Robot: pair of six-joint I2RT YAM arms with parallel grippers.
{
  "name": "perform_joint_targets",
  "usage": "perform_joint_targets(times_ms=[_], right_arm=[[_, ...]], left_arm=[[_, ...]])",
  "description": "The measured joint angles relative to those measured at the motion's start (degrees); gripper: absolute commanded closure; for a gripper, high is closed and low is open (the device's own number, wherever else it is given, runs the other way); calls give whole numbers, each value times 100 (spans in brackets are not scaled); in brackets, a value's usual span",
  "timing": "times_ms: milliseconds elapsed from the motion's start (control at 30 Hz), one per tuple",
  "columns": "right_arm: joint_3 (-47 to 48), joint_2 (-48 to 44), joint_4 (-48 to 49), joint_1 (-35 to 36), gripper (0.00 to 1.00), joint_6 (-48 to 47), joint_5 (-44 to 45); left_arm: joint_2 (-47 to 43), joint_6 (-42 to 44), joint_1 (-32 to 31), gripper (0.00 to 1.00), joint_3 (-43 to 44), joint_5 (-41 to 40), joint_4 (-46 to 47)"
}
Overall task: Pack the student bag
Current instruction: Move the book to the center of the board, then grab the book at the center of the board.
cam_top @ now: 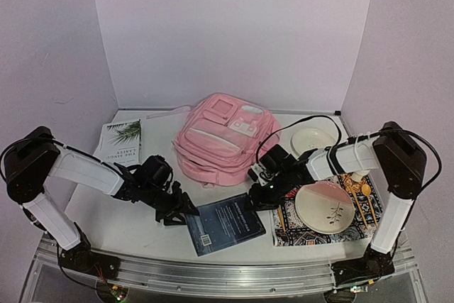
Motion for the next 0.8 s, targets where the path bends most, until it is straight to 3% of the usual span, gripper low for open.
perform_joint_targets(times_ms=[200,433,600,800], right_arm=[[446,355,21,-53,64,29,128],[968,683,134,-65,61,-77,288],[997,683,182,-62,55,-146,363],[993,658,301,4,41,-286,566]], left_arm=[[-15,-125,138,63,-32,-89,1],[-269,-101,339,71,-105,-344,-62],[-558,-95,337,75,-120,-343,-59],[-910,-78,306,86,-164,-309,-43]])
